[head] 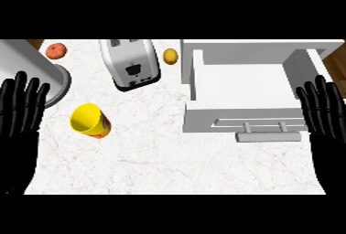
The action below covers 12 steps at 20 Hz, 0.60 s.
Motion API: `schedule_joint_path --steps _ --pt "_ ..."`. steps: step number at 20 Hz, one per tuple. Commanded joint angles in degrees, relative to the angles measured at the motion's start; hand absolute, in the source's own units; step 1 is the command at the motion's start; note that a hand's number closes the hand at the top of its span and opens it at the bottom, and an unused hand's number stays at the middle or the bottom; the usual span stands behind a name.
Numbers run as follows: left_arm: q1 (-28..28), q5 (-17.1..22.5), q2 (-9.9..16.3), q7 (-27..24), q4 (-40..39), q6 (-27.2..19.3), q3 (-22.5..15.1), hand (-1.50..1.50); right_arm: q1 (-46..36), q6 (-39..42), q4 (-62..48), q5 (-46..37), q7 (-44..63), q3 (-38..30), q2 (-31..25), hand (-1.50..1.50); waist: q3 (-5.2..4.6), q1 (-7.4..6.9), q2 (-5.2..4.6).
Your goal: Pick up the cup, place it into the drawer and close the drawer
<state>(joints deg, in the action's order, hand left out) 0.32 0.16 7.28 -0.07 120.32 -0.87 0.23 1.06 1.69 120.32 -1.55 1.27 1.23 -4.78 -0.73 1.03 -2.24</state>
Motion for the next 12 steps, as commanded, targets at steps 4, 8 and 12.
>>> schedule_joint_path --steps 4,8,12 --pt "-5.04 8.1 3.75 -3.57 -9.36 7.73 5.41 -1.5 1.65 1.31 -1.44 0.67 -5.01 -0.99 0.25 -1.5 0.72 -0.77 2.2" --pt "-4.53 19.53 1.82 7.2 -11.81 6.39 9.4 -1.5 -1.71 3.67 -1.76 2.3 4.43 2.02 -1.3 -1.5 0.68 -1.06 2.06" --pt "-8.36 20.48 3.77 5.72 -18.47 7.89 11.94 -1.5 -5.82 6.69 -7.1 6.54 3.02 -2.54 -3.32 -1.5 0.73 -1.03 2.17"
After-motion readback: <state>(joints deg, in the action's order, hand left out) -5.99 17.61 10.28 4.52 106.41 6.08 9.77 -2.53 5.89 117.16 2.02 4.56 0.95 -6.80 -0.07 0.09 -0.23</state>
